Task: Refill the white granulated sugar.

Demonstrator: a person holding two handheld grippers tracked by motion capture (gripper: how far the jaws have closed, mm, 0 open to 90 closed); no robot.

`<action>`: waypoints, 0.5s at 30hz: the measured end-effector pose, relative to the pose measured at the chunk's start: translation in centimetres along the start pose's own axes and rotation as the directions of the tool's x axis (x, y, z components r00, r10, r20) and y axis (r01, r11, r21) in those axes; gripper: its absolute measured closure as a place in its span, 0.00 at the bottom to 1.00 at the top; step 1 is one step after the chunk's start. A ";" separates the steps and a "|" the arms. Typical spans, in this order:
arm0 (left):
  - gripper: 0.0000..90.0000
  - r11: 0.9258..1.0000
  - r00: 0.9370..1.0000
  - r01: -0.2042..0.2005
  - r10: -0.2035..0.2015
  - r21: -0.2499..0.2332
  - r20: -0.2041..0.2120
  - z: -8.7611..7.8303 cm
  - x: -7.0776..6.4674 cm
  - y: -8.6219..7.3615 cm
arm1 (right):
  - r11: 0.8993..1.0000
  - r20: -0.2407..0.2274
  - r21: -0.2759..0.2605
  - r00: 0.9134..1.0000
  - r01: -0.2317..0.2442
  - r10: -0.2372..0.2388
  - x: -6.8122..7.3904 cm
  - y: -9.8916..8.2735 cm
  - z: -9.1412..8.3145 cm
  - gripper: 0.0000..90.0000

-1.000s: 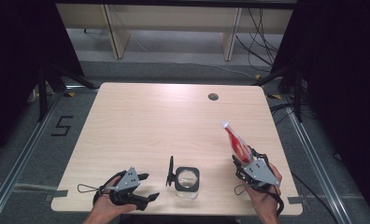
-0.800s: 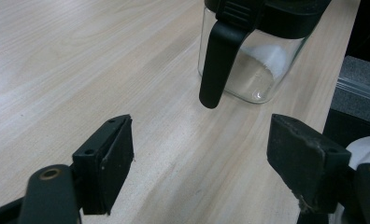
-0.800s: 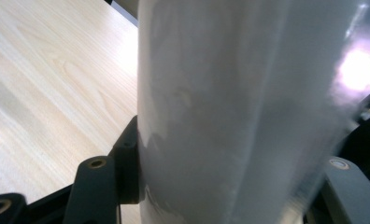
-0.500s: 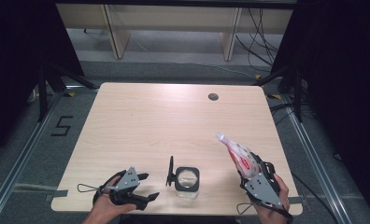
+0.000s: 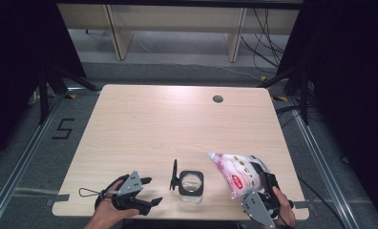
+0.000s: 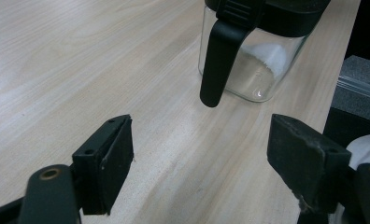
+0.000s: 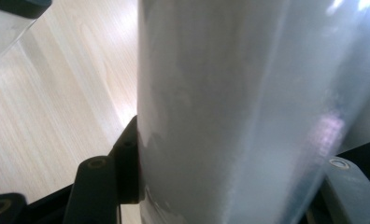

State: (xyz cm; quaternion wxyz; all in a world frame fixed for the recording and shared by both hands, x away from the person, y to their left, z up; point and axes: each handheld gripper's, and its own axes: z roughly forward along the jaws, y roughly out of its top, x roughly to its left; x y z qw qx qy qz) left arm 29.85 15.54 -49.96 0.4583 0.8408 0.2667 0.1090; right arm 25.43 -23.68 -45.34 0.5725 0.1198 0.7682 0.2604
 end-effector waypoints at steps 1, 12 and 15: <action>0.25 1.000 1.000 -0.002 0.002 0.001 0.002 0.0 0.0 0.0 | 1.000 0.003 0.000 1.000 0.014 -0.014 0.1 0.1 -0.1 0.47; 0.25 1.000 1.000 0.004 -0.004 0.003 0.006 0.0 -0.1 0.0 | 0.955 0.015 0.027 0.955 0.296 -0.297 1.6 1.0 -0.9 0.47; 0.25 1.000 1.000 0.013 -0.013 -0.013 0.001 0.0 -0.2 0.0 | 0.927 0.013 0.037 0.927 0.373 -0.374 1.7 1.2 -0.9 0.47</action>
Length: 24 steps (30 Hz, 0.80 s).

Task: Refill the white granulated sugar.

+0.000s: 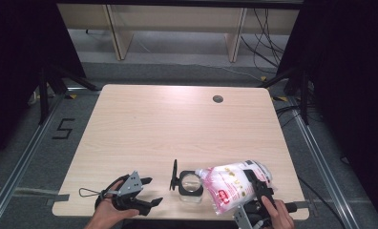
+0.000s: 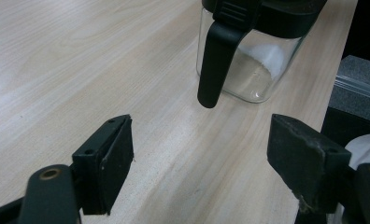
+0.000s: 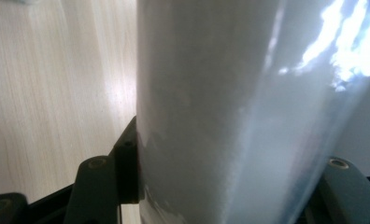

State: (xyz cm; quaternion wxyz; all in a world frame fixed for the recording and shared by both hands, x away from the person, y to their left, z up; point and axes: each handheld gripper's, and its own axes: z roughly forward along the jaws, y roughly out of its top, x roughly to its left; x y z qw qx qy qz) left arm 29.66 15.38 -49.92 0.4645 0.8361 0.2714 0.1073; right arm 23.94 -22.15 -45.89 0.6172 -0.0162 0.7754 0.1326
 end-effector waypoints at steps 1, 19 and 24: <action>0.25 1.000 1.000 -0.001 0.001 0.000 0.001 0.0 0.0 0.0 | 0.999 -0.009 0.007 0.999 -0.036 0.037 0.3 -0.1 0.0 0.47; 0.25 0.999 1.000 -0.022 0.022 0.027 -0.007 0.0 0.2 0.0 | 0.965 -0.006 0.043 0.966 0.259 -0.259 0.3 0.6 0.0 0.48; 0.25 0.999 0.999 -0.041 0.041 0.020 0.005 0.0 0.3 0.0 | 0.967 -0.014 0.045 0.968 0.249 -0.249 0.6 0.8 0.0 0.48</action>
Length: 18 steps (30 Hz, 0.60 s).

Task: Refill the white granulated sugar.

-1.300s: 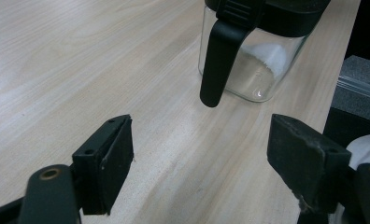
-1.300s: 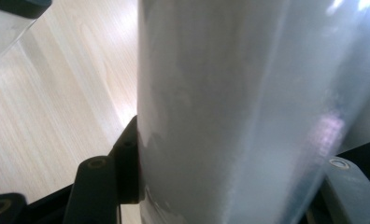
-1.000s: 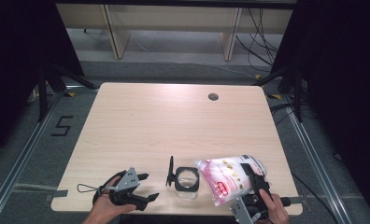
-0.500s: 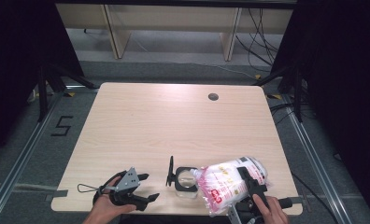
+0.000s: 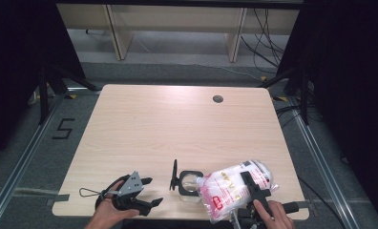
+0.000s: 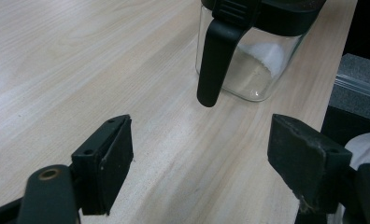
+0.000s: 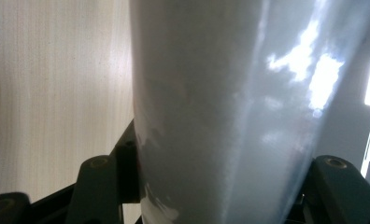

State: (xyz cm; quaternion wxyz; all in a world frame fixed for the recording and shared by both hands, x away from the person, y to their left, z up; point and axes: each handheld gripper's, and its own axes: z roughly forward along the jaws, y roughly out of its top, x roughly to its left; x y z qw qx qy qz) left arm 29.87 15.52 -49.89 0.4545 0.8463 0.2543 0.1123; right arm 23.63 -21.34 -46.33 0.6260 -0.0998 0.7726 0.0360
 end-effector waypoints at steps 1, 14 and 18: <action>0.25 1.000 1.000 0.030 -0.030 -0.006 -0.001 0.0 -0.2 -0.1 | 0.999 0.004 -0.002 0.999 0.038 -0.038 -0.2 0.1 0.0 0.48; 0.25 1.000 1.000 0.026 -0.026 -0.007 0.000 0.1 -0.2 -0.1 | 0.997 0.035 0.005 0.996 0.080 -0.080 0.3 0.5 0.0 0.48; 0.25 1.000 1.000 0.002 -0.002 -0.005 0.004 0.1 -0.1 -0.1 | 0.995 0.032 0.005 0.995 0.097 -0.097 0.3 0.6 0.0 0.48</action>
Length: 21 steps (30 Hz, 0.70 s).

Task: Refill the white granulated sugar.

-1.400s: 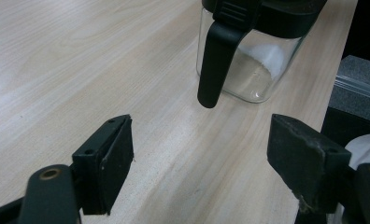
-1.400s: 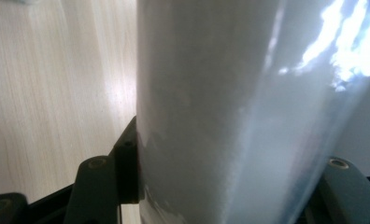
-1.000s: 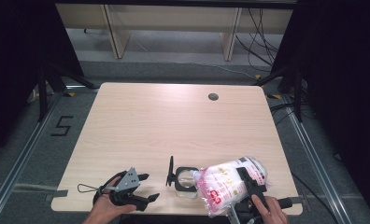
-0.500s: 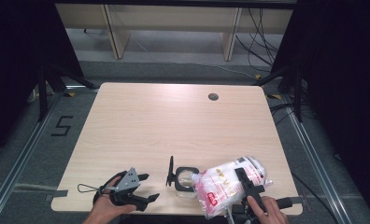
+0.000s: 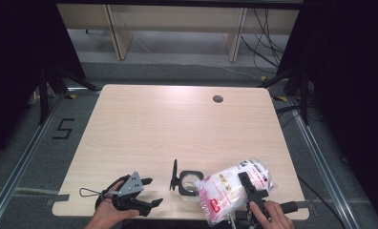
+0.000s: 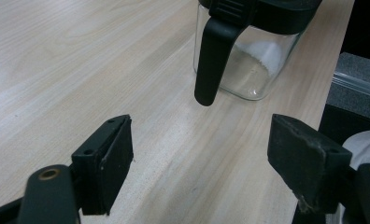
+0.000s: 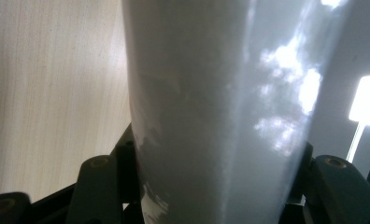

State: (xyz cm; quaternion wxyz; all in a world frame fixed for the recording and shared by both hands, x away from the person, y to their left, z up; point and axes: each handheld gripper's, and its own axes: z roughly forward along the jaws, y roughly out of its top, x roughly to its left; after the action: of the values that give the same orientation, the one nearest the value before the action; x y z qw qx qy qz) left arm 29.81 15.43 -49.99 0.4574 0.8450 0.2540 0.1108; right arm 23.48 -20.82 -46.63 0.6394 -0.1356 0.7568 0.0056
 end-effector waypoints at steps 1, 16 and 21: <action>0.25 1.000 1.000 0.023 -0.023 0.000 -0.003 0.0 -0.1 0.0 | 1.000 -0.005 0.004 1.000 0.001 -0.001 0.0 0.0 0.0 0.48; 0.25 1.000 1.000 0.009 -0.009 -0.002 -0.002 0.0 -0.1 0.0 | 1.000 -0.006 -0.006 1.000 -0.009 0.009 0.0 -0.1 0.1 0.48; 0.25 1.000 1.000 0.022 -0.022 -0.002 -0.005 0.1 -0.1 -0.1 | 1.000 0.009 -0.009 1.000 -0.007 0.007 0.2 -0.1 0.1 0.48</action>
State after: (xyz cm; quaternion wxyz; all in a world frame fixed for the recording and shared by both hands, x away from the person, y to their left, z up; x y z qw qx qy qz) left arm 29.70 15.34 -50.06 0.4587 0.8415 0.2642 0.1081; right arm 23.56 -20.89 -46.80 0.6422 -0.1357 0.7544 0.0119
